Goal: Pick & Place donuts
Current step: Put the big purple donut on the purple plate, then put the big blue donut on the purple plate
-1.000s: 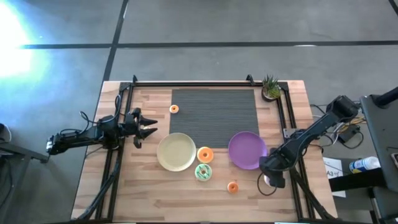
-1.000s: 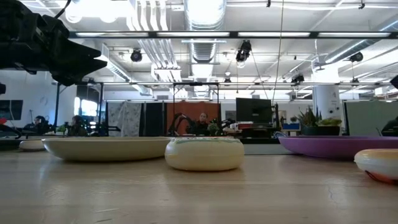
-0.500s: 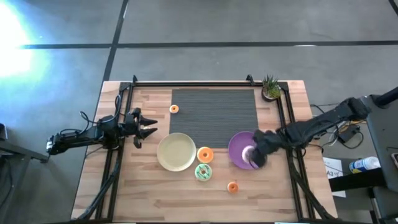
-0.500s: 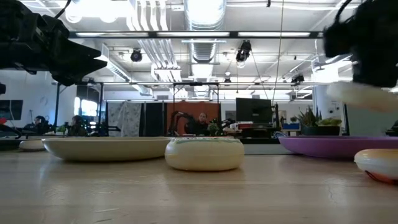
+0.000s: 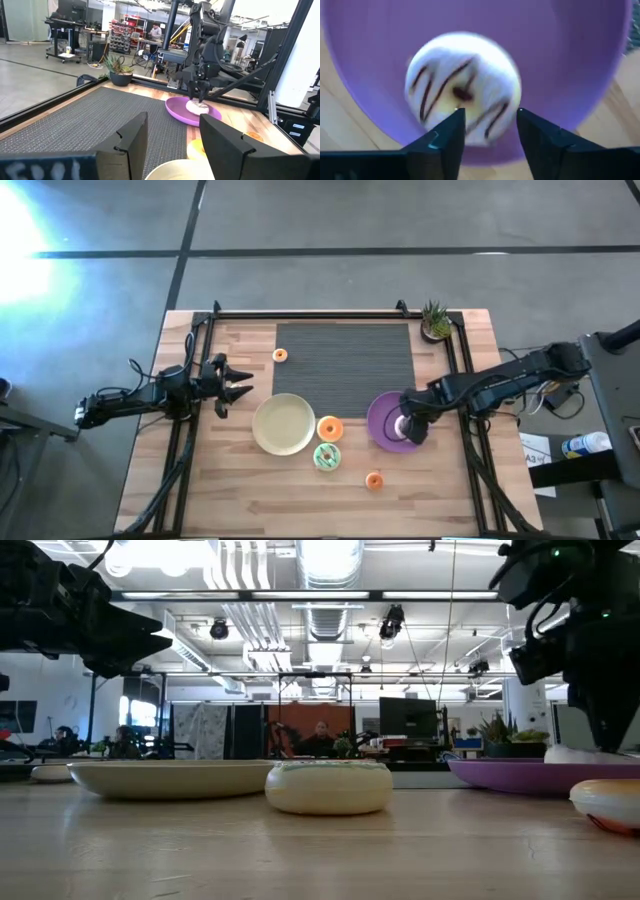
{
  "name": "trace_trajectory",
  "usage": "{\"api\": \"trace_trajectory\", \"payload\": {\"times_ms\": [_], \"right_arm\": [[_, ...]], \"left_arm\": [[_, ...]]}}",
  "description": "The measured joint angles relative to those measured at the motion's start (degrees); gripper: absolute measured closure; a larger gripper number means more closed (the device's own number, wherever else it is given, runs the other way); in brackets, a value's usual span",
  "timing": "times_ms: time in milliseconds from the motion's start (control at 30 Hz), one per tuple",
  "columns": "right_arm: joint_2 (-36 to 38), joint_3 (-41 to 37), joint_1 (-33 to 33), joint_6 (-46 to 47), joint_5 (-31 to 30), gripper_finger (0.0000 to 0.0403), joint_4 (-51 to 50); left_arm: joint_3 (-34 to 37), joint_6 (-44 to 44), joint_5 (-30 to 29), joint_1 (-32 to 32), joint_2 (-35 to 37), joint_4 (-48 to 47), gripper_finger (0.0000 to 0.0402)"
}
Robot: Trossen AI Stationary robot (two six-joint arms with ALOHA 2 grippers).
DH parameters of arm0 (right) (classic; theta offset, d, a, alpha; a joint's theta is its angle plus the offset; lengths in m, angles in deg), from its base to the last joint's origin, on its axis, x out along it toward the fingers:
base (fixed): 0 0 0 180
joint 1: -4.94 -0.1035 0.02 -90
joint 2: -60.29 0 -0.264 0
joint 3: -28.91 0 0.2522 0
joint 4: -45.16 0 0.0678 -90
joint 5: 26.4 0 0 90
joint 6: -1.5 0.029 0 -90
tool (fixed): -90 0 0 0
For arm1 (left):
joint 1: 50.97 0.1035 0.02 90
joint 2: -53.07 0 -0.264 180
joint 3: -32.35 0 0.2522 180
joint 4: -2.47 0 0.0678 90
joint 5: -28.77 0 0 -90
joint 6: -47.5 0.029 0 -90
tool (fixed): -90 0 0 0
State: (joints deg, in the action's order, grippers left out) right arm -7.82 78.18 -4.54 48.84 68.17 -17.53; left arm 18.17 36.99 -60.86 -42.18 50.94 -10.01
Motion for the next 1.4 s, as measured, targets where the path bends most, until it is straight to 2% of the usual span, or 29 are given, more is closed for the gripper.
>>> {"api": "trace_trajectory", "payload": {"times_ms": [133, 267, 400, 533, 600, 733, 833, 1033, 1167, 1300, 1400], "right_arm": [[0.70, 1.97, -0.01, -4.01, -0.79, 0.0199, -5.50], [3.54, 4.79, -0.12, -8.35, -4.37, 0.0184, -5.52], [6.40, 7.80, 0.00, -10.74, -8.42, 0.0179, -0.12], [6.37, 8.71, 1.06, -11.00, -9.12, 0.0179, 7.16], [5.24, 8.76, 1.59, -10.65, -9.27, 0.0179, 9.37], [2.34, 8.74, 2.64, -10.57, -9.26, 0.0179, 11.00], [0.49, 8.74, 2.96, -10.50, -9.25, 0.0182, 11.29], [-2.72, 9.09, 2.95, -11.19, -8.80, 0.0183, 15.40], [-4.89, 10.08, 2.92, -13.43, -8.59, 0.0183, 17.65], [-7.44, 13.28, 2.77, -18.99, -8.14, 0.0183, 18.36], [-10.38, 16.81, 2.70, -25.26, -6.69, 0.0183, 18.46]], "left_arm": [[-0.01, -0.01, 0.01, 0.02, 0.00, 0.00, 0.0248], [0.01, -0.01, 0.01, 0.00, 0.00, 0.01, 0.0248], [0.00, -0.01, 0.01, 0.01, 0.00, 0.00, 0.0248], [-0.01, -0.41, -0.30, 0.02, -0.04, 1.65, 0.0248], [-0.01, -7.36, -0.39, 0.02, 0.01, 4.81, 0.0248], [0.01, -28.56, -0.45, 0.00, 0.04, 9.75, 0.0248], [0.00, -36.94, -0.45, 0.02, 0.07, 11.26, 0.0248], [-0.17, -44.71, -3.74, 0.00, 0.07, 12.38, 0.0248], [-0.27, -48.24, -10.43, 0.01, 0.04, 12.34, 0.0248], [-0.32, -52.58, -18.13, 0.02, 0.04, 14.15, 0.0248], [-0.38, -52.71, -17.86, 0.02, 0.04, 14.59, 0.0248]]}}
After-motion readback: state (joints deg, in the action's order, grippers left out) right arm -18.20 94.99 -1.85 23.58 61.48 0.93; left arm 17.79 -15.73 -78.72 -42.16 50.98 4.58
